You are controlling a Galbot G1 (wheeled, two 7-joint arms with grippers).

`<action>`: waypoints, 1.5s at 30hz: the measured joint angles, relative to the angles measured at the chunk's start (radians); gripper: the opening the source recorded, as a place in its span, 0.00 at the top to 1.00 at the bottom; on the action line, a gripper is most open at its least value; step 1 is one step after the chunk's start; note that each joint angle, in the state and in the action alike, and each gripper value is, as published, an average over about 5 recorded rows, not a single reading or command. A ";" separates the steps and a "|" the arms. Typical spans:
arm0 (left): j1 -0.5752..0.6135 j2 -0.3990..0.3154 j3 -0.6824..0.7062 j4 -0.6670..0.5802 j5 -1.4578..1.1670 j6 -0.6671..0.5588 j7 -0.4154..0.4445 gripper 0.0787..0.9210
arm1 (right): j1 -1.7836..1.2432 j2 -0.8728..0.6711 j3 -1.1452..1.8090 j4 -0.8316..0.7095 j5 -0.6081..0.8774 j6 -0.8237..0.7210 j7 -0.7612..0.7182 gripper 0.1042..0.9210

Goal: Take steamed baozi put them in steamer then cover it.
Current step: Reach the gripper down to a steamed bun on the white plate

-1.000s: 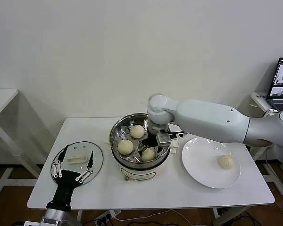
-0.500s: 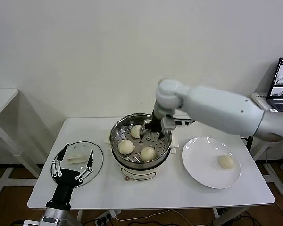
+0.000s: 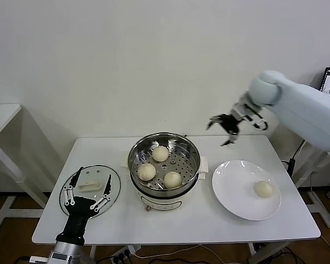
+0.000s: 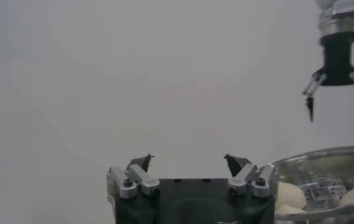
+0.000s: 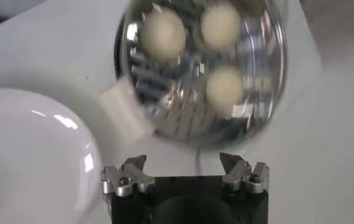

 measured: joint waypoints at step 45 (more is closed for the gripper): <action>0.014 0.001 -0.008 -0.009 -0.030 0.005 -0.001 0.12 | -0.393 -0.095 0.097 -0.246 -0.032 -0.163 0.088 0.21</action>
